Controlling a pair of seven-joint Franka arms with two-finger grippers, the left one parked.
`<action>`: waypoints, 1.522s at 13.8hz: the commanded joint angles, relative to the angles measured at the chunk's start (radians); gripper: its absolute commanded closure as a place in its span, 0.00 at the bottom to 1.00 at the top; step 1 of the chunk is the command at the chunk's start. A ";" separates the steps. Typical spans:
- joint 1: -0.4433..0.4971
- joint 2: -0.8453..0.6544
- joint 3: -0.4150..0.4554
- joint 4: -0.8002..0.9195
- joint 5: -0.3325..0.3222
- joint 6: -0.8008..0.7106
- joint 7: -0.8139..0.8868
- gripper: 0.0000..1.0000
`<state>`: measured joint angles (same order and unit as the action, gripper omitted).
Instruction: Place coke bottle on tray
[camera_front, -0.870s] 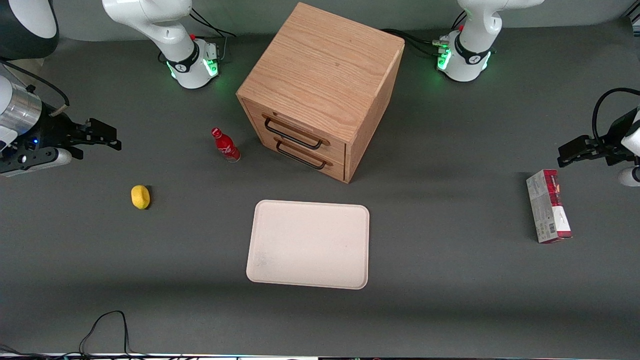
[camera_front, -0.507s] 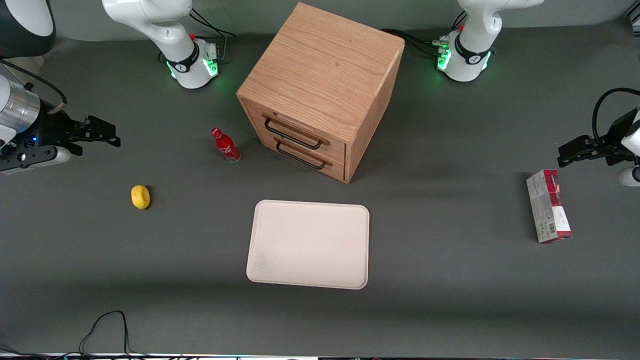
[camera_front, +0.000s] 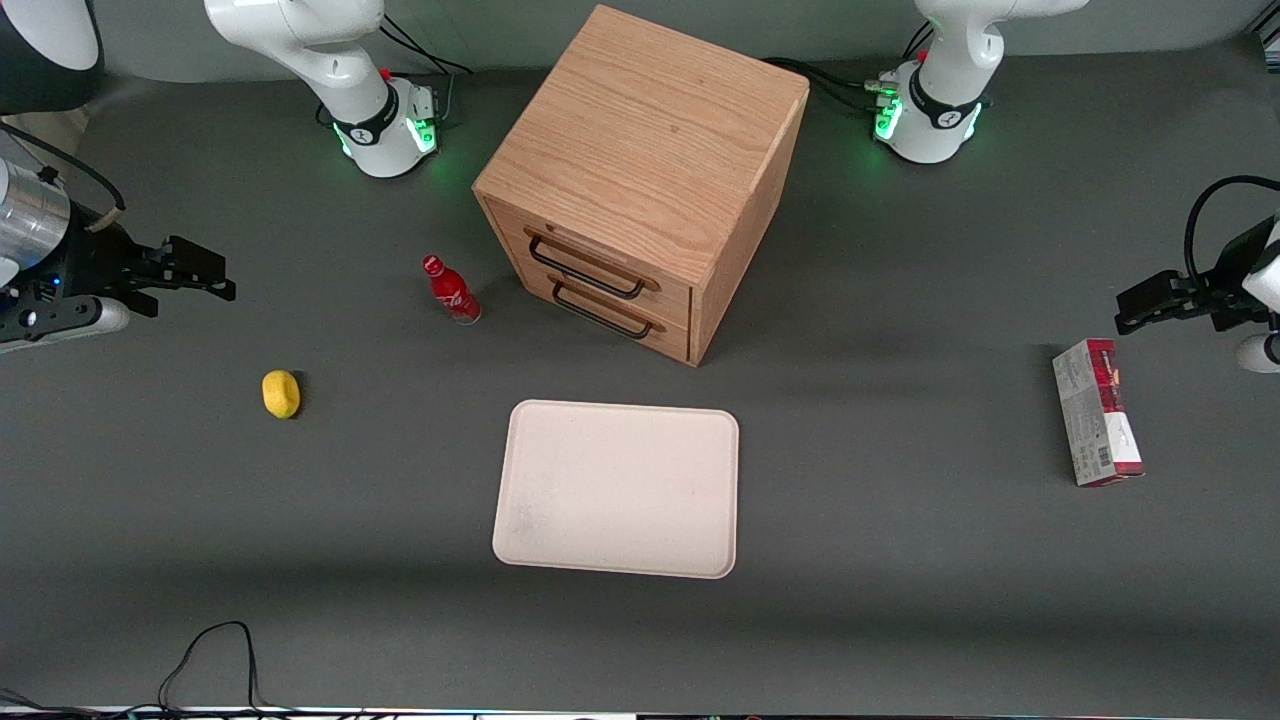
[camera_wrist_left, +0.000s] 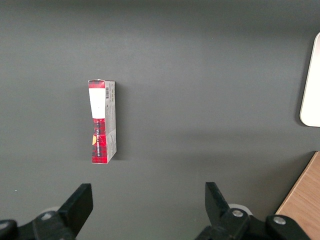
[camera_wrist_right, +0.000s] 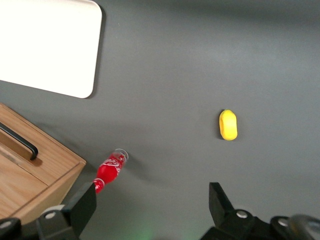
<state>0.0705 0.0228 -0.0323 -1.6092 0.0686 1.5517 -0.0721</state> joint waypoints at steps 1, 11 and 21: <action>0.061 0.089 0.032 0.144 0.002 -0.085 0.162 0.00; 0.276 -0.142 0.034 -0.182 0.008 -0.052 0.379 0.00; 0.344 -0.323 0.035 -0.711 0.000 0.369 0.443 0.00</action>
<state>0.4037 -0.2689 0.0092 -2.2570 0.0691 1.8683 0.3489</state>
